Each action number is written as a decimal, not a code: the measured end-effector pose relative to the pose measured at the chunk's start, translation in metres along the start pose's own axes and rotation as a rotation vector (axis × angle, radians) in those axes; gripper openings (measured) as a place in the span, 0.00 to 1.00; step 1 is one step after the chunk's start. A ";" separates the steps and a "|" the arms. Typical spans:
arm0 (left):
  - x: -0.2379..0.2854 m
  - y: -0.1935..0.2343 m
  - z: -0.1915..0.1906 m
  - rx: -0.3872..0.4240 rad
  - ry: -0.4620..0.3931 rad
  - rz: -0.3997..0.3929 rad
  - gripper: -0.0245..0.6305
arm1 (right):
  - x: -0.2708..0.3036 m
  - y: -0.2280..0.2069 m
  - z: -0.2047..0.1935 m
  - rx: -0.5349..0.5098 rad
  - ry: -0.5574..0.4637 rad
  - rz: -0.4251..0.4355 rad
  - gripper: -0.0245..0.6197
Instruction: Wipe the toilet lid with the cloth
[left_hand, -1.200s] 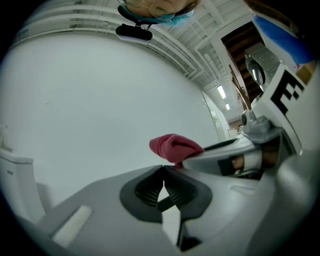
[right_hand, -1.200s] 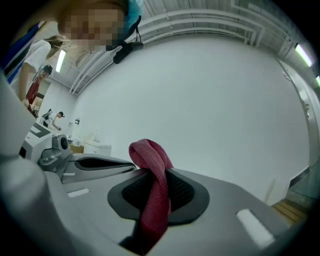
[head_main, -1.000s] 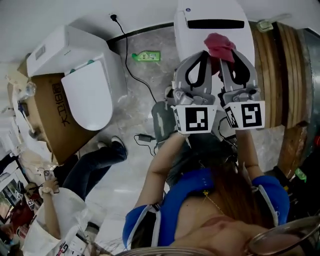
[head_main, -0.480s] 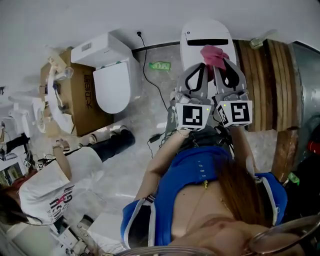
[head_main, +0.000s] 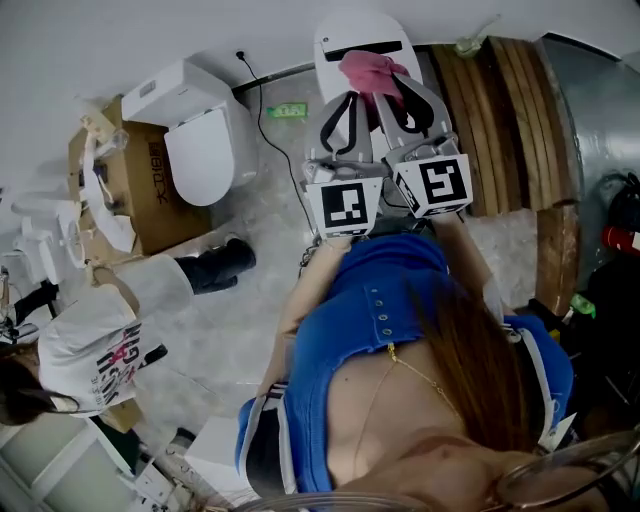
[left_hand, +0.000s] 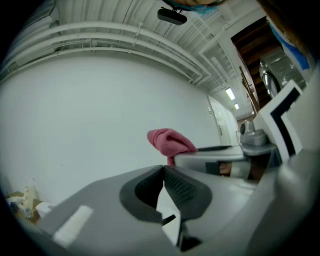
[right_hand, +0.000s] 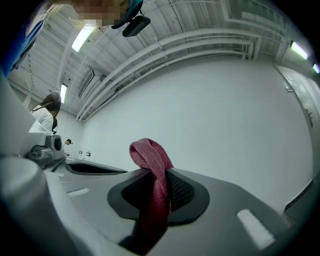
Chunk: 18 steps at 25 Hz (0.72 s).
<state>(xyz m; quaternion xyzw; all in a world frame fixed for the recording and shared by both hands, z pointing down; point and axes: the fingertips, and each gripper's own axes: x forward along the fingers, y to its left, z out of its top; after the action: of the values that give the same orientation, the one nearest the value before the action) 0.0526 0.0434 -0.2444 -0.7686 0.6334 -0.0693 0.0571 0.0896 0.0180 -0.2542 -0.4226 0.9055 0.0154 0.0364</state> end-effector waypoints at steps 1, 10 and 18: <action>-0.005 -0.004 0.000 -0.007 -0.001 0.000 0.04 | -0.005 -0.001 0.002 -0.008 0.001 -0.009 0.15; -0.030 -0.016 0.010 -0.040 -0.021 -0.012 0.04 | -0.036 0.005 0.009 -0.085 0.014 -0.031 0.15; -0.045 -0.010 0.017 -0.033 -0.037 -0.006 0.04 | -0.045 0.030 0.013 -0.118 0.017 0.002 0.15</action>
<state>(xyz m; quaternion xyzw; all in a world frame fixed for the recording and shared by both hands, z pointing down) 0.0567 0.0898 -0.2607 -0.7724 0.6311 -0.0446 0.0560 0.0963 0.0721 -0.2641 -0.4233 0.9036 0.0653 0.0038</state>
